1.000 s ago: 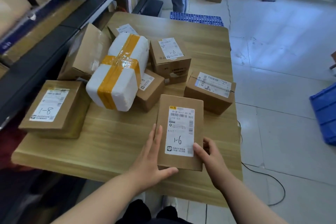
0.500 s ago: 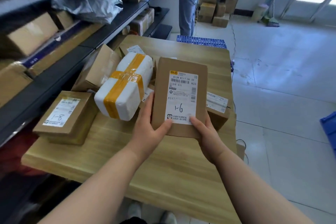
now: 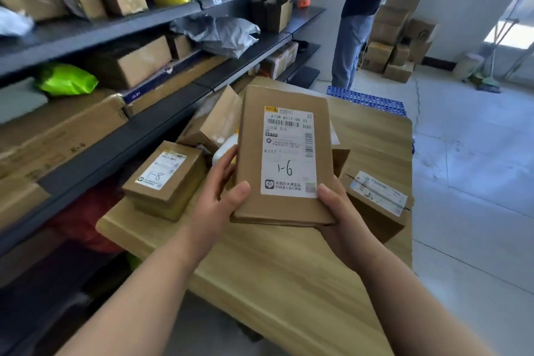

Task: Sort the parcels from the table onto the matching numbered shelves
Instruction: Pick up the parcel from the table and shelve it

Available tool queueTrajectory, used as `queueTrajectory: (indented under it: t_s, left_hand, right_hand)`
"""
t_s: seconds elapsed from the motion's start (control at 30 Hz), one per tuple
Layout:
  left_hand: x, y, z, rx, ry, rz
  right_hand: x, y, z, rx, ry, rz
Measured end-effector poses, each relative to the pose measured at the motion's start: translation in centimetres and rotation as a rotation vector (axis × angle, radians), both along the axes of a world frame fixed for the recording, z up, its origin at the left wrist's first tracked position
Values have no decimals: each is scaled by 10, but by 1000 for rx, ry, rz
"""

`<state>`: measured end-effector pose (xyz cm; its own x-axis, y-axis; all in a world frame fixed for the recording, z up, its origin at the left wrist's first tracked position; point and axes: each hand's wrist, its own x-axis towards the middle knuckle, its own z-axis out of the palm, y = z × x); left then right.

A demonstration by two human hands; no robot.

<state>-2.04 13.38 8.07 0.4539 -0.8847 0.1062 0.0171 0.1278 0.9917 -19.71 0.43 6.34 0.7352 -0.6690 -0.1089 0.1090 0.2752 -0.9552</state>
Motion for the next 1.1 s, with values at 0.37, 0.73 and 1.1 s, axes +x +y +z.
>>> queueTrajectory:
  t_s: [0.37,0.73,1.1]
  left_hand:
    - [96,197,14,16,54,400]
    - [94,417,-19,114,114,882]
    - [55,531,-42,24,162,1482]
  right_hand:
    - [159,139,17,-128,45,355]
    - [249,335,-30,-98,193,846]
    - [320,471,-34,-150,221,1391]
